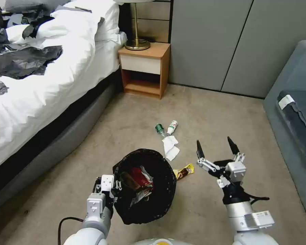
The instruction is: Pick up the trash bin, then pick up the garbage from the floor and place it into the trash bin.
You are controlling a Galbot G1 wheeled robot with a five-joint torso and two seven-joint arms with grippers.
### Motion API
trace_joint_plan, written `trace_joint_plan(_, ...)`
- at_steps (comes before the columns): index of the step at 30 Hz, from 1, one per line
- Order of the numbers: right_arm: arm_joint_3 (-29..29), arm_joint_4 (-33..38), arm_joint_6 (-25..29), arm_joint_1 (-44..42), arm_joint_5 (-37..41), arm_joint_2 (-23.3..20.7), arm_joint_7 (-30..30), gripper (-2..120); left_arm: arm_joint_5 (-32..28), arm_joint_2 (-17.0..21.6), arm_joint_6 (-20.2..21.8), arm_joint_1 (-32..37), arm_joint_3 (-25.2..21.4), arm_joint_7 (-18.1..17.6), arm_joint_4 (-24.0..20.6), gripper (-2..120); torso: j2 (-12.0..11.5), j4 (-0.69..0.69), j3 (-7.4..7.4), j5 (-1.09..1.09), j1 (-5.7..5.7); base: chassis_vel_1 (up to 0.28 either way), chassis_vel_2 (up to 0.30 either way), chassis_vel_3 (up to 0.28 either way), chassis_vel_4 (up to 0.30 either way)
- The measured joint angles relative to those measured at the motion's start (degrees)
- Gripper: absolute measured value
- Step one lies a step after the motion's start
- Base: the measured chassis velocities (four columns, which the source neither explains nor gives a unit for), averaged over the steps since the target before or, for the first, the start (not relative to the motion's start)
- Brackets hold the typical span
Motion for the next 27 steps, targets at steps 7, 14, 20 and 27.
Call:
trace_joint_plan(7,-0.9,-4.2,2.6,0.3,-0.1,0.5,0.9,100,0.1,-0.1,0.0,0.4,-0.2,0.0,-0.2,1,0.0,0.0,0.01,0.0,0.0,0.0,0.0,0.0,0.0)
trace_joint_plan(14,-0.7,-4.8,3.6,0.4,-0.2,0.4,0.5,100,0.3,-0.2,0.0,0.4,-0.1,-0.1,-0.2,1,0.0,0.0,0.01,0.0,0.0,0.0,0.0,0.0,0.0)
trace_joint_plan(20,-0.7,-5.4,3.8,1.0,-0.1,0.4,0.1,100,0.4,-0.3,0.0,0.5,0.0,-0.1,-0.3,1,0.0,0.0,0.01,0.0,0.0,0.0,0.0,0.0,0.0)
trace_joint_plan(27,-0.8,-5.4,3.8,1.4,0.1,0.4,-0.2,100,0.4,-0.2,0.0,0.5,-0.1,-0.1,-0.3,1,0.0,0.0,-0.01,0.0,0.0,-0.024,0.029,0.016,-0.026)
